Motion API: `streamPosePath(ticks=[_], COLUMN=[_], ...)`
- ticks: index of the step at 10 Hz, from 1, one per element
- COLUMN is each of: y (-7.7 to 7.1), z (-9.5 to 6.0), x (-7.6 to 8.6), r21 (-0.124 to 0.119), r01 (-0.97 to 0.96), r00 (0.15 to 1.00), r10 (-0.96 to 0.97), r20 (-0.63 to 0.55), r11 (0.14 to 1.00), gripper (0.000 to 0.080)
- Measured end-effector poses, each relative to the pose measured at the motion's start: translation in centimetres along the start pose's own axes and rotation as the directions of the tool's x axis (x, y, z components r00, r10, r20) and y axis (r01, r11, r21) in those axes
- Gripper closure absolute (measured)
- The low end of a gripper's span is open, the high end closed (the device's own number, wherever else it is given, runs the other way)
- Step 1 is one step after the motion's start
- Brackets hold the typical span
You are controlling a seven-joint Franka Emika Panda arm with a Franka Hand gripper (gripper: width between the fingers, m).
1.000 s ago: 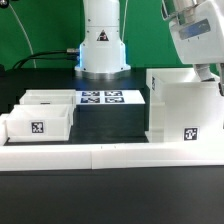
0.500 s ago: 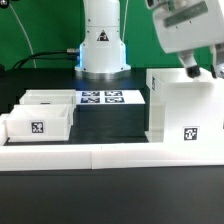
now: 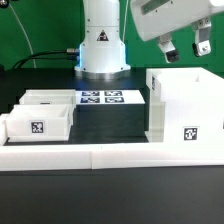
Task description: Assemble drawer
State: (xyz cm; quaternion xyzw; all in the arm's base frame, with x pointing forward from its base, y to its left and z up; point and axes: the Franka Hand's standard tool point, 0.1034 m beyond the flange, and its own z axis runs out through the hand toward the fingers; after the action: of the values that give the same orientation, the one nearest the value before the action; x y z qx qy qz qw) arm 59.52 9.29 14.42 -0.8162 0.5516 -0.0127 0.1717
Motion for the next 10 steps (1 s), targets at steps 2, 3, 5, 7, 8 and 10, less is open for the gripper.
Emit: streamPosePath(ticks=[2,3,5,7,8,10], y=[0.6,1.2,3.0,5.2,6.0,6.1], z=[0.1,-0.4,-1.2,-2.2,-2.5,-2.4], x=[0.8,1.7,4.4,8.6,10.3,10.4], r21=[-0.067,-0.079,-0.09,-0.094,-0.083,-0.085], r01=[0.227,0.336,0.541,0.72,0.76,0.845], r00=[0.974,0.942,0.841,0.693,0.649,0.534], r10=[-0.226,-0.335,-0.541,-0.72,-0.76,-0.844], r20=[0.028,0.028,0.033,0.039,0.039,0.053], r11=[0.972,0.938,0.836,0.688,0.644,0.529], gripper=[0.015,0.015,0.015,0.015,0.015,0.015])
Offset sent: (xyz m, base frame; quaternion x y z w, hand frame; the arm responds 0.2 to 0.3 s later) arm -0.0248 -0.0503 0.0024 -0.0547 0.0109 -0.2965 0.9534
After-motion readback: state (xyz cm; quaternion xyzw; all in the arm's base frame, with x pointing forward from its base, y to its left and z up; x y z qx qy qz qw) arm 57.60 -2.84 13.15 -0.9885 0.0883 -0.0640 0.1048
